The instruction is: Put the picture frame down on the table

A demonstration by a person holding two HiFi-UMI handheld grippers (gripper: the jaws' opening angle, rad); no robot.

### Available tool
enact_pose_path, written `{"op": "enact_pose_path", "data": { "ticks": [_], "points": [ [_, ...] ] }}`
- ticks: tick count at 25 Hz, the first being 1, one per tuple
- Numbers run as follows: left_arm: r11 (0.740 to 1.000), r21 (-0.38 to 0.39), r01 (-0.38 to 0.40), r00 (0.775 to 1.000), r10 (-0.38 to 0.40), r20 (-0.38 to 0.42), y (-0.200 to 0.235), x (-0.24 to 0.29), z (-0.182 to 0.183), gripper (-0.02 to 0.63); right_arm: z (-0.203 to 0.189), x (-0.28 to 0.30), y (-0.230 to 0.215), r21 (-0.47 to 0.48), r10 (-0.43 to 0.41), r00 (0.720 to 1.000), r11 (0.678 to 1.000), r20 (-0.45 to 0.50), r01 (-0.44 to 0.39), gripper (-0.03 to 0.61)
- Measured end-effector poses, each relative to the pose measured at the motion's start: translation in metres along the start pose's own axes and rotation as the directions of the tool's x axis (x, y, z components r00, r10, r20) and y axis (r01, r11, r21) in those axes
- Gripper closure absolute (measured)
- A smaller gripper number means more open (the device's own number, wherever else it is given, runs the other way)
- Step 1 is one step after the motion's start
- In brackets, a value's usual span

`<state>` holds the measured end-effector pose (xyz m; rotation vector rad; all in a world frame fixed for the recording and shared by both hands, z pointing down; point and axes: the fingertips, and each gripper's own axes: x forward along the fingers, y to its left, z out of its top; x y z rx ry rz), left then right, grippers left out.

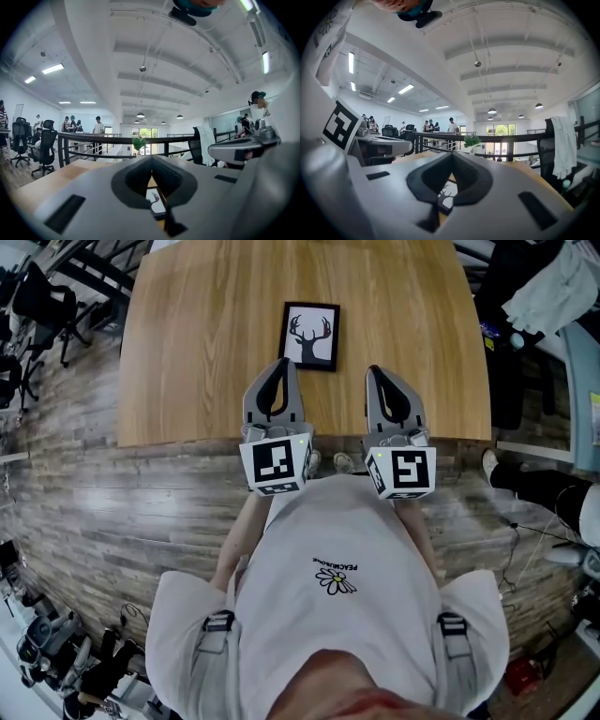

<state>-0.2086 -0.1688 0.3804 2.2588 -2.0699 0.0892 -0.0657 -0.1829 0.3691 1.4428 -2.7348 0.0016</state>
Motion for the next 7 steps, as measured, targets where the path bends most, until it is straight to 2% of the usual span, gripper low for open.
{"op": "enact_pose_path", "data": {
  "ticks": [7],
  "points": [
    [1.000, 0.005, 0.004, 1.000, -0.004, 0.027, -0.0053, -0.0072, 0.0034, 0.600, -0.0022, -0.0037, 0.0063, -0.009, 0.016, 1.000, 1.000, -0.002, -0.016, 0.569]
  ]
}}
